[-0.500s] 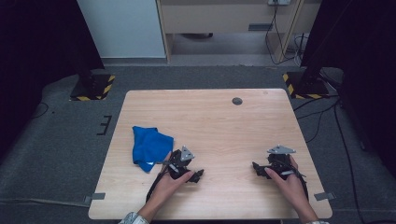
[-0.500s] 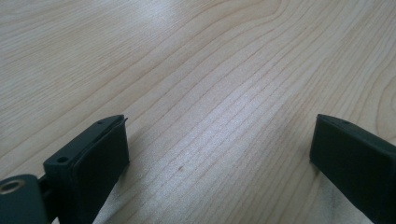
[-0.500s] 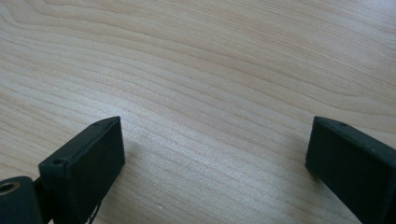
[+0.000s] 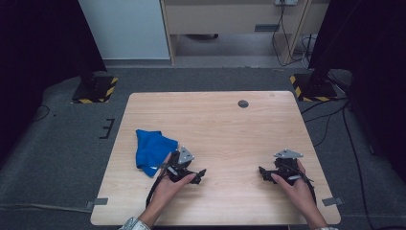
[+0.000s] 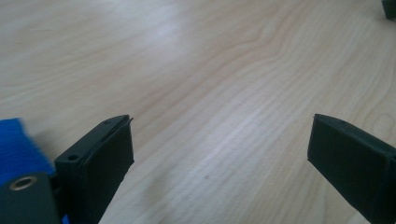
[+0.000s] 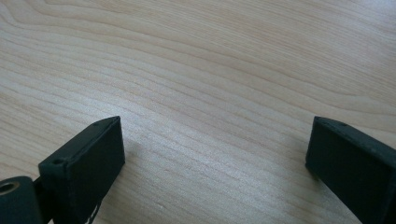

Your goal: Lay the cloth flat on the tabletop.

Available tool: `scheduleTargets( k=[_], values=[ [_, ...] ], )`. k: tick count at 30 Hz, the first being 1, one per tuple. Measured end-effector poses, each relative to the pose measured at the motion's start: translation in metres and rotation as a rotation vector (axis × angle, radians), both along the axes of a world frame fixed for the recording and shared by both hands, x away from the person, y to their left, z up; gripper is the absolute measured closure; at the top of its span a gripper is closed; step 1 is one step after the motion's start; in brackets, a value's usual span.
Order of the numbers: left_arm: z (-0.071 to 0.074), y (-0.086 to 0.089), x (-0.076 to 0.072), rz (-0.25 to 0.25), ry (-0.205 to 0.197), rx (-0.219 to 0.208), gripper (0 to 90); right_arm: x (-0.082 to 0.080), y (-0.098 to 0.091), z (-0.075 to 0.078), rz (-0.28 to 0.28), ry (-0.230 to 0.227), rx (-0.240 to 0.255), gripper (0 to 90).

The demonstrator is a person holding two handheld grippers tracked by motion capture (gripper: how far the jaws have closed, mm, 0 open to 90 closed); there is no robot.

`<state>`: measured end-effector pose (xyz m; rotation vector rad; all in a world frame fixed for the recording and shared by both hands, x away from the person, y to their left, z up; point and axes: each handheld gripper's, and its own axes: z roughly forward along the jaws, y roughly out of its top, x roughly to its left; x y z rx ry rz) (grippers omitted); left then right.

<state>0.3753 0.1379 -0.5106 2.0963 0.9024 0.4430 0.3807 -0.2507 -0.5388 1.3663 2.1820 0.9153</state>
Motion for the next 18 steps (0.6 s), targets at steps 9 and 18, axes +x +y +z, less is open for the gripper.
scheduleTargets(
  k=[9,18],
  values=[
    [0.013,0.044,0.009,0.104,-0.026,-0.018,7.7,0.000,0.000,0.000,-0.002,-0.001,-0.001,4.5],
    [0.012,0.087,0.023,0.229,-0.032,0.006,7.7,-0.001,0.000,0.000,0.002,-0.001,-0.001,4.4]
  ],
)
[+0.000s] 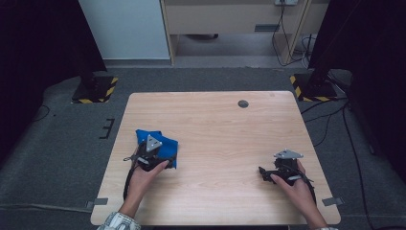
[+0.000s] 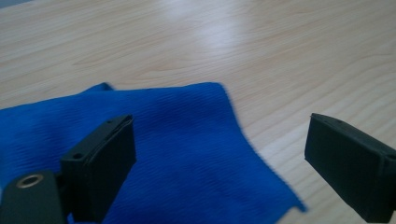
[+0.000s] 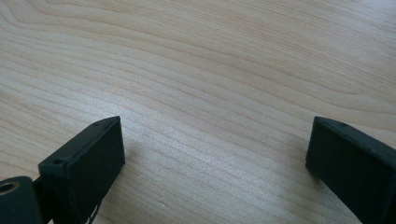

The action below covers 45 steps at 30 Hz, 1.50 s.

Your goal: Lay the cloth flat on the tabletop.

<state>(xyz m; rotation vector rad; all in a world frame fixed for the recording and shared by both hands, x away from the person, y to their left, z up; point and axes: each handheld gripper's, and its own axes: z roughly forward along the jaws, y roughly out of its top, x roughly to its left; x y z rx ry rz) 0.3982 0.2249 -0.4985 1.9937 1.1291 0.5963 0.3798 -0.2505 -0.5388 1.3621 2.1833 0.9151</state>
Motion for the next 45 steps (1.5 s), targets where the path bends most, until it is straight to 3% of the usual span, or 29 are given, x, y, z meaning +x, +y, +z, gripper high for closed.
scheduleTargets(
  k=[3,4,10,16,23,24,25,26,35,38,41,45],
  values=[
    [-0.003,0.022,0.005,0.070,-0.016,0.024,7.4,0.000,0.000,0.000,0.001,-0.001,-0.002,4.3],
    [-0.003,0.022,0.005,0.070,-0.016,0.024,7.3,0.000,0.000,0.000,0.000,0.000,-0.001,4.3],
    [-0.015,0.049,0.013,0.161,0.024,0.054,7.2,0.000,0.000,0.000,0.000,0.000,-0.001,4.3],
    [-0.025,0.055,0.019,0.188,0.064,0.102,5.5,0.000,0.000,0.000,0.000,0.000,-0.001,4.2],
    [-0.032,0.059,0.022,0.187,0.094,0.081,4.7,-0.001,0.001,0.000,-0.002,0.001,0.001,4.2],
    [-0.034,0.062,0.023,0.177,0.119,0.034,7.6,-0.001,0.001,0.000,-0.002,0.002,0.001,4.2],
    [-0.034,0.062,0.023,0.177,0.119,0.034,11.0,-0.001,0.001,0.000,-0.002,0.002,0.001,4.2],
    [-0.035,0.065,0.023,0.173,0.136,-0.011,13.5,-0.001,0.001,0.000,-0.002,0.003,0.002,4.2],
    [-0.028,0.059,0.019,0.099,0.148,-0.034,60.3,-0.001,0.001,0.000,0.000,0.004,0.002,4.2],
    [-0.026,0.055,0.018,0.092,0.150,-0.027,66.4,-0.001,0.001,0.000,0.000,0.004,0.002,4.2],
    [-0.021,0.052,0.017,0.080,0.143,-0.048,69.4,-0.001,0.001,0.000,0.000,0.004,0.002,4.2],
    [-0.011,0.032,0.013,0.024,0.117,-0.073,69.9,-0.001,0.001,0.000,0.000,0.004,0.002,4.2]
  ],
)
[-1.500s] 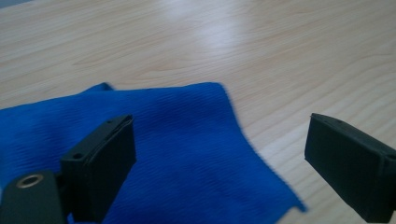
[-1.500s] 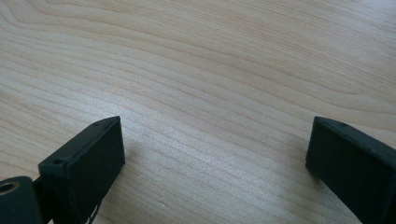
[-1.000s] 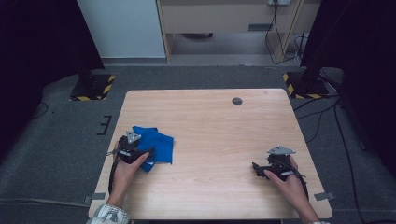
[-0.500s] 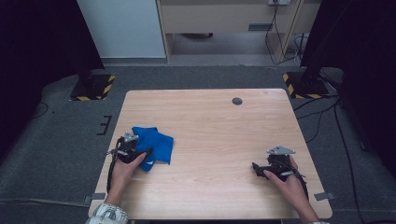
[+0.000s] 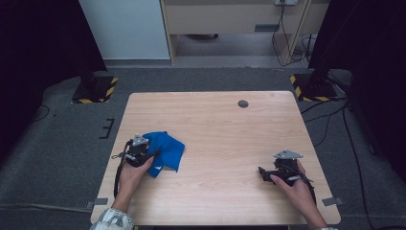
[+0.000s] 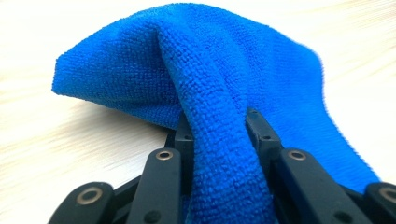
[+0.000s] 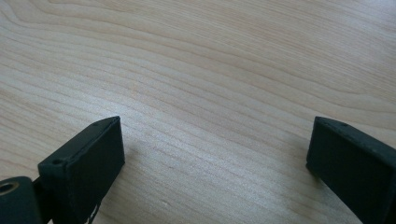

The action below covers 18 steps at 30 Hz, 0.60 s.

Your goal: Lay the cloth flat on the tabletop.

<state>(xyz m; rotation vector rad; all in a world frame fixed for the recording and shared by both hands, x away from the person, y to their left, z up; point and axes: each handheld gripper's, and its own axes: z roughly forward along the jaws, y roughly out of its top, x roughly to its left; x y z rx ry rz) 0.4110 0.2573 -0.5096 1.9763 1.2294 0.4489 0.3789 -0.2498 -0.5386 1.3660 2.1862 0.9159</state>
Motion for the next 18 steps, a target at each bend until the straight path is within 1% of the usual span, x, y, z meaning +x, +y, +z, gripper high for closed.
scheduleTargets(
  k=[4,7,8,9,10,11,14,17,18],
  values=[
    [0.009,-0.023,-0.004,-0.045,-0.026,-0.027,69.8,0.000,0.000,0.000,0.000,0.000,0.000,4.2],
    [0.015,-0.042,-0.005,-0.086,-0.049,-0.025,69.6,0.000,0.000,0.000,0.000,0.000,-0.001,4.1],
    [0.016,-0.046,-0.005,-0.096,-0.050,-0.028,69.6,0.000,0.000,0.000,-0.001,0.000,-0.001,4.1],
    [0.016,-0.046,-0.005,-0.096,-0.050,-0.028,69.6,0.000,0.000,0.000,-0.002,0.000,-0.001,4.1],
    [0.018,-0.054,-0.006,-0.111,-0.051,-0.032,69.7,0.000,0.000,0.000,-0.002,0.000,-0.001,4.1],
    [0.020,-0.066,-0.007,-0.144,-0.049,-0.034,69.7,0.000,0.000,0.000,-0.002,0.000,-0.001,4.0],
    [0.024,-0.092,-0.010,-0.205,-0.054,-0.027,69.7,0.000,0.000,0.000,-0.002,0.000,-0.001,3.9],
    [0.025,-0.114,-0.011,-0.251,-0.050,-0.033,69.6,0.000,0.000,0.000,-0.002,0.000,-0.001,3.9],
    [0.024,-0.124,-0.011,-0.268,-0.048,-0.032,69.6,0.000,0.000,0.000,-0.002,0.000,-0.001,3.9]
  ],
)
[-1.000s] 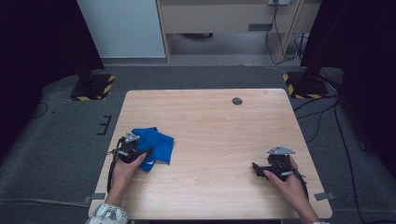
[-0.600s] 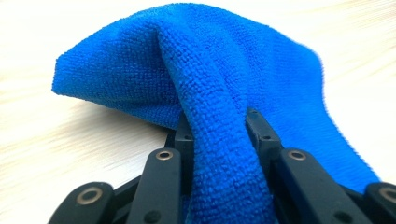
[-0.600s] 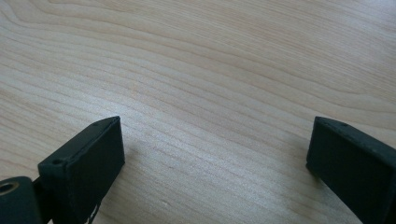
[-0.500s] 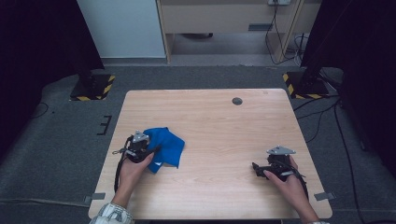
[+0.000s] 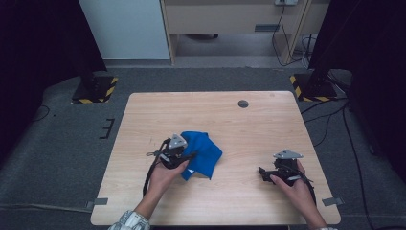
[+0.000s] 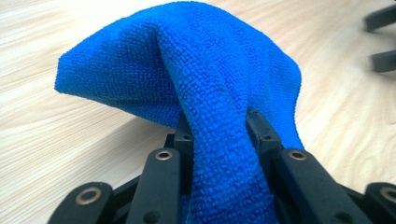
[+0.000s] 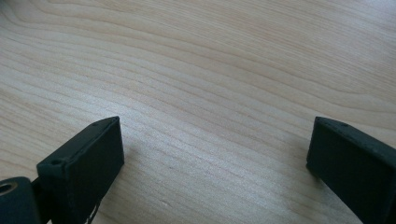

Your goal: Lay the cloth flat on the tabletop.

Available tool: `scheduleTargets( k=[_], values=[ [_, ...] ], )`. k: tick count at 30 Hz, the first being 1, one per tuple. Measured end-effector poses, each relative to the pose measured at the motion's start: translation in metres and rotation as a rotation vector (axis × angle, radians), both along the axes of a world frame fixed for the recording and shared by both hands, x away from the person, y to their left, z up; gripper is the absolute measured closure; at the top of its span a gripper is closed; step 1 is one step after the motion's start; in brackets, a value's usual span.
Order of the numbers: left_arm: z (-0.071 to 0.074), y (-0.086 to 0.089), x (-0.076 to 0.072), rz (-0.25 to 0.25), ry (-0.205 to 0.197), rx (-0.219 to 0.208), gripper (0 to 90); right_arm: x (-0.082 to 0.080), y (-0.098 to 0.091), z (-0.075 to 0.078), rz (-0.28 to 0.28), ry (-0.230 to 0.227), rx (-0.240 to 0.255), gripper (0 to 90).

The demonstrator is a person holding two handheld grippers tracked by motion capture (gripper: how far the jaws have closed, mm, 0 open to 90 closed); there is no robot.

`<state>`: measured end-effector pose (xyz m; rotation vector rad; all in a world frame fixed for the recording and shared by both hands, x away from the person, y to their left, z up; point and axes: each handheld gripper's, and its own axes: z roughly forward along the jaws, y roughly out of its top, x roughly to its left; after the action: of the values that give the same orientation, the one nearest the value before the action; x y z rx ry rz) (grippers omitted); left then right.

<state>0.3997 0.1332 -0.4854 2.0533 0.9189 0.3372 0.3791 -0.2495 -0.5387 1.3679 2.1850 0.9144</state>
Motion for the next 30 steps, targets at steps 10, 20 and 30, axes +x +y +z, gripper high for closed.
scheduleTargets(
  k=[10,20,30],
  values=[
    [-0.016,-0.057,0.005,-0.086,0.043,-0.001,69.0,0.000,0.000,0.000,0.000,0.000,0.000,3.9],
    [-0.028,-0.060,0.009,-0.059,0.034,0.020,33.8,0.000,0.000,0.000,0.005,0.003,0.003,3.2],
    [-0.002,-0.046,-0.003,-0.016,-0.053,-0.029,20.2,0.000,0.000,0.000,0.007,0.004,0.002,3.2]
  ],
)
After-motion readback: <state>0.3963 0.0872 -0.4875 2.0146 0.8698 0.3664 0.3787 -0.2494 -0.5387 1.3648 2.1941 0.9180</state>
